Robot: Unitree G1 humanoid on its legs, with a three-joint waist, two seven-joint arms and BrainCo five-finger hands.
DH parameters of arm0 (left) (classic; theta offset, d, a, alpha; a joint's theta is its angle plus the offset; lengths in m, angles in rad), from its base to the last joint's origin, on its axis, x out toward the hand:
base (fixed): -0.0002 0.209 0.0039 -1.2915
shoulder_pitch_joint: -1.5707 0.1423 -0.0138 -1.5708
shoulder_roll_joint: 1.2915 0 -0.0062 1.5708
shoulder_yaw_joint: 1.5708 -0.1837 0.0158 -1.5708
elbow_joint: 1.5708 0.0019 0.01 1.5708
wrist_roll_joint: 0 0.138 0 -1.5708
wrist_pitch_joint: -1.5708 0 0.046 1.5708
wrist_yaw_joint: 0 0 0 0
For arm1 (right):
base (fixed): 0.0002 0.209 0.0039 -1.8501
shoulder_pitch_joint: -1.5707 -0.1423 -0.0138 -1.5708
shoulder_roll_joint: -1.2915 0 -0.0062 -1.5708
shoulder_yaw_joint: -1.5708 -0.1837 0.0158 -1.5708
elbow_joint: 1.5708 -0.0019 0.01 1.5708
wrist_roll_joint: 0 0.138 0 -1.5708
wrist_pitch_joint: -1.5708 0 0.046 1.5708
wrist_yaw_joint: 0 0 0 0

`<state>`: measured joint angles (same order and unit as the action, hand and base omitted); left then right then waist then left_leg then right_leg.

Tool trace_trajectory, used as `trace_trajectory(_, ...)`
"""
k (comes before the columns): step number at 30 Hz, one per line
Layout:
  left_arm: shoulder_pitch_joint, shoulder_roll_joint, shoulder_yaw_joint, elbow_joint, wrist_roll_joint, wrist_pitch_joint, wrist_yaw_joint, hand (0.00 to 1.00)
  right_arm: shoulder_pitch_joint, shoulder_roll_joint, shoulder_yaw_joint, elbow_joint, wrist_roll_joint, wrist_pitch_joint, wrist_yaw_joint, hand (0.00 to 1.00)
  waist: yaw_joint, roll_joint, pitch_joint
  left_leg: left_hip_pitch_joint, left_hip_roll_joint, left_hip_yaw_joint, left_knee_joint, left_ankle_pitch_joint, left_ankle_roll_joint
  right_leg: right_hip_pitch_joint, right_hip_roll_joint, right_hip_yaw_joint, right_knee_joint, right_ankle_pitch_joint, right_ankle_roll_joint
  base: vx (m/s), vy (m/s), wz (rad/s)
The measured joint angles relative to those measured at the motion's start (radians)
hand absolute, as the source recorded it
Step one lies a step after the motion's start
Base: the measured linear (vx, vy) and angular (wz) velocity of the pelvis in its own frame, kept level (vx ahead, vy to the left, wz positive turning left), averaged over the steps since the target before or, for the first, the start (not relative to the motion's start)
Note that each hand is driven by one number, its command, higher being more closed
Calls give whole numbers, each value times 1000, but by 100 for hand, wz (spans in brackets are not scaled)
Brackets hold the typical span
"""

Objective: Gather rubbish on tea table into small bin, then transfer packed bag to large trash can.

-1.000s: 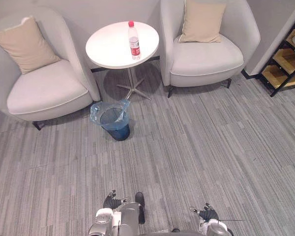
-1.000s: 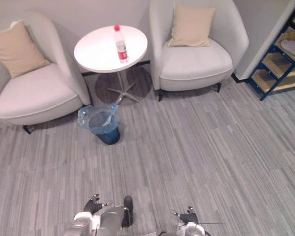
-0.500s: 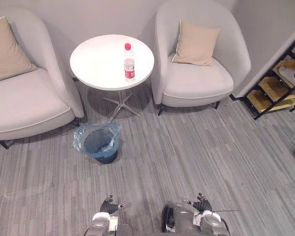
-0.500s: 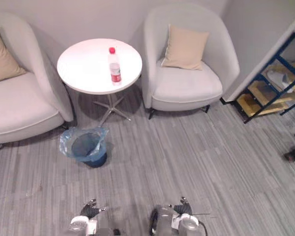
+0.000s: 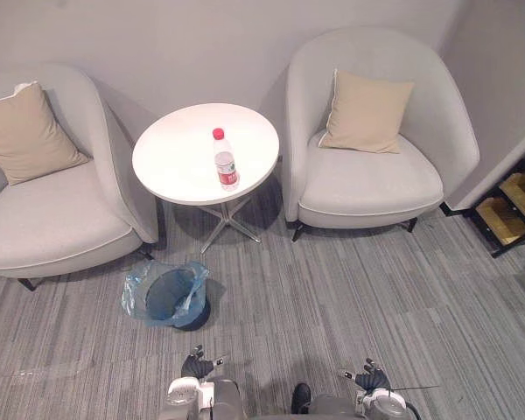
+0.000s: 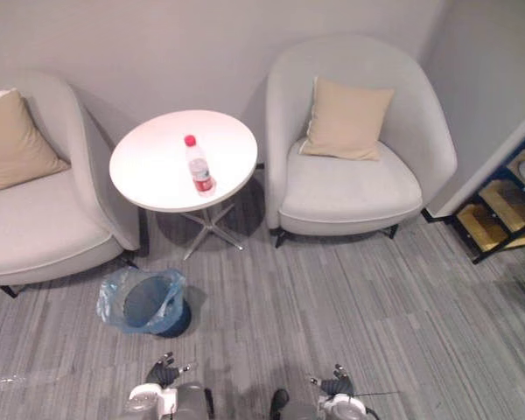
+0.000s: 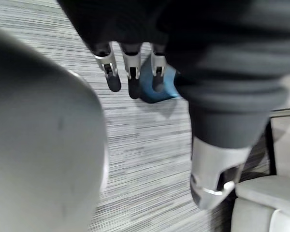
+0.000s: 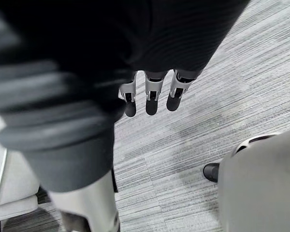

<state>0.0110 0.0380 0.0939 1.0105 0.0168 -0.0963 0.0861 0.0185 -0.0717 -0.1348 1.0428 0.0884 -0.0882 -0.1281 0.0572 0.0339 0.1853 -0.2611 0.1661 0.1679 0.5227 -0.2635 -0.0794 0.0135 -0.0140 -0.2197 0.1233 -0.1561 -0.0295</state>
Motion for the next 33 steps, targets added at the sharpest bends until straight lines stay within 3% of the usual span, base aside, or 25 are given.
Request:
trace_trajectory(1,-3,8,-7,1,-2,-2,-1,0,1,2,-1,5,0,0,-1,0,5,-9,4,13,-48,13,-170,127,16,25,-24,5,-8,-11,19,341,168,-6)
trace_trajectory(3,-3,23,-29,10,1,-4,-2,0,0,13,1,13,0,-1,0,0,5,-40,-16,77,-110,38,-281,186,46,42,-64,29,-34,0,57,397,149,9)
trace_trajectory(5,-9,34,-35,14,0,-5,-4,0,-12,26,1,33,-1,-1,1,0,7,-59,-14,61,-126,47,-240,157,75,60,-83,39,-64,11,76,371,148,7)
trace_trajectory(8,-9,31,-37,26,1,-3,-4,0,-22,27,0,39,-9,-1,6,0,16,-44,-19,141,-126,71,-238,70,84,33,-99,75,122,-29,137,303,143,-24)
trace_trajectory(9,-9,30,-39,35,1,-2,-4,0,-22,31,1,38,-10,-1,9,0,18,-44,-19,172,-130,78,-254,59,86,-6,-113,82,245,-46,163,237,137,-18)
trace_trajectory(10,-5,43,-60,46,0,2,-5,0,-28,30,0,33,-10,-3,12,0,4,-54,-21,235,-152,75,-288,42,100,-109,-156,87,513,-45,185,295,137,-1)
trace_trajectory(11,-3,49,-73,50,0,3,-5,0,-27,30,0,35,-10,-3,12,0,-4,-53,-21,250,-161,71,-296,36,103,-134,-170,86,569,-61,184,263,80,21)
trace_trajectory(13,-2,59,-93,62,0,4,-6,0,-18,26,0,36,-11,-2,13,0,-12,-65,-29,301,-173,40,-306,12,105,-188,-193,51,652,-130,130,313,10,43)
trace_trajectory(15,-2,58,-93,62,0,7,-5,0,-21,21,0,35,-11,-2,16,0,-23,-58,-27,322,-159,-1,-315,11,104,-222,-166,32,598,-163,105,354,-78,69)
trace_trajectory(16,-1,54,-91,61,-4,11,-4,0,-25,10,1,33,-11,-2,22,0,-25,-42,-19,338,-132,-30,-315,11,104,-250,-124,43,521,-164,96,313,-130,73)
trace_trajectory(17,-1,52,-93,61,-3,14,-4,0,-25,4,0,32,-10,-2,24,0,-25,-34,-18,343,-116,-46,-315,12,104,-265,-102,57,473,-158,94,370,-182,69)
trace_trajectory(18,0,52,-92,61,-3,14,-4,0,-28,-1,2,30,-10,-2,25,0,-27,-26,-15,357,-95,-61,-315,12,102,-277,-72,91,368,-113,91,321,-193,59)
trace_trajectory(19,3,55,-92,62,-3,14,-4,0,-25,1,5,31,-11,-2,25,0,-29,-32,-17,370,-89,-78,-315,10,75,-273,-57,128,261,-44,89,418,-273,72)
trace_trajectory(20,10,66,-91,62,-2,14,-4,0,-14,8,16,36,-9,-2,26,0,-36,-68,-33,375,-104,-105,-309,-11,28,-266,-65,184,153,145,79,361,-255,56)
trace_trajectory(22,2,31,-81,82,0,14,-8,0,-28,-13,11,35,-11,-3,29,0,-38,-7,-38,381,-53,-149,-306,-21,-8,-257,-25,156,187,123,54,292,-186,32)
trace_trajectory(25,-2,14,-73,87,3,15,-9,0,-28,-16,0,39,-8,-3,29,0,-55,12,-38,378,-24,-184,-302,22,-48,-220,-20,94,174,82,27,249,-193,39)
trace_trajectory(28,-21,5,-61,80,5,14,-10,0,-14,-14,0,42,-9,-2,28,0,-48,-3,-26,317,-10,-190,-132,45,-86,-117,-20,37,109,62,19,155,-153,76)
trace_trajectory(31,-29,8,-46,66,5,15,-8,0,-8,-8,1,43,-8,-2,24,0,-27,-12,-21,212,17,-125,75,97,-95,-57,-24,9,57,57,16,61,-61,44)
trace_trajectory(32,-29,12,-43,61,5,14,-7,0,-6,-3,2,43,-8,-1,21,0,-22,-26,-13,204,28,-90,95,93,-71,-39,-33,4,36,58,15,76,-31,38)
trace_trajectory(33,-29,13,-43,60,5,15,-4,0,-2,0,1,41,-8,-1,19,0,-22,-20,-15,200,32,-40,76,29,-44,-21,-38,-3,15,60,14,63,-1,32)
